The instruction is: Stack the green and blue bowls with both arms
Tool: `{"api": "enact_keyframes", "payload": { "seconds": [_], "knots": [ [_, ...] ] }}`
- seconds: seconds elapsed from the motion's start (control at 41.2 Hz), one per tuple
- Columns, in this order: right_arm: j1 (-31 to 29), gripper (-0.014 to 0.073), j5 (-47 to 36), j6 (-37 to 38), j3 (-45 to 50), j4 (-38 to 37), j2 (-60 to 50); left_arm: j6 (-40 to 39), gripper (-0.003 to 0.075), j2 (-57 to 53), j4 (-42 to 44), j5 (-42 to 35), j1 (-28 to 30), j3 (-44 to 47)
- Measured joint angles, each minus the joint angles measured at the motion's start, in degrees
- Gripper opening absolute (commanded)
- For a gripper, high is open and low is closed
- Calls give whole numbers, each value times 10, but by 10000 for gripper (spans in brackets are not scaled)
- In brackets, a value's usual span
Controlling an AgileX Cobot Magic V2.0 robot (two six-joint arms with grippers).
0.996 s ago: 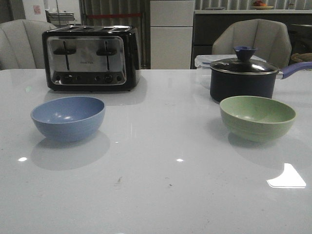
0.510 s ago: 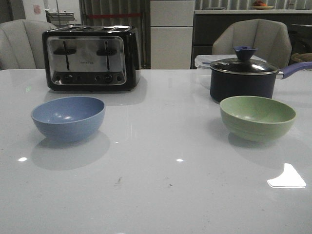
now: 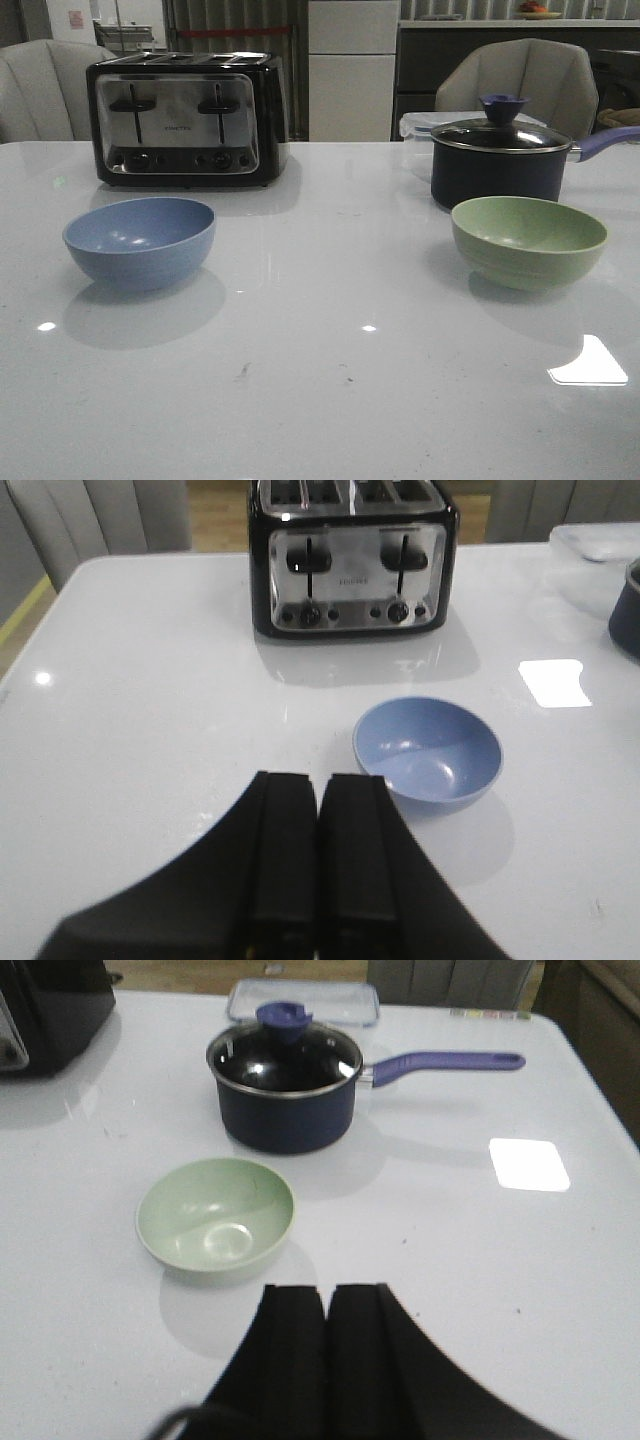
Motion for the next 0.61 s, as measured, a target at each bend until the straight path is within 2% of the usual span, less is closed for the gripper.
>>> {"api": "enact_keyframes", "payload": {
  "seconds": [0.291,0.364,0.413,0.559,0.607],
  "knots": [
    [0,33,14,0,0,0,87,0,94,49,0,23,0,0],
    [0,82,21,0,0,0,107,0,115,55,0,23,0,0],
    [0,140,24,0,0,0,122,0,160,58,0,23,0,0],
    [0,416,28,0,0,1,168,0,412,58,0,23,0,0],
    [0,475,28,0,0,4,182,0,470,58,0,23,0,0]
  ]
}}
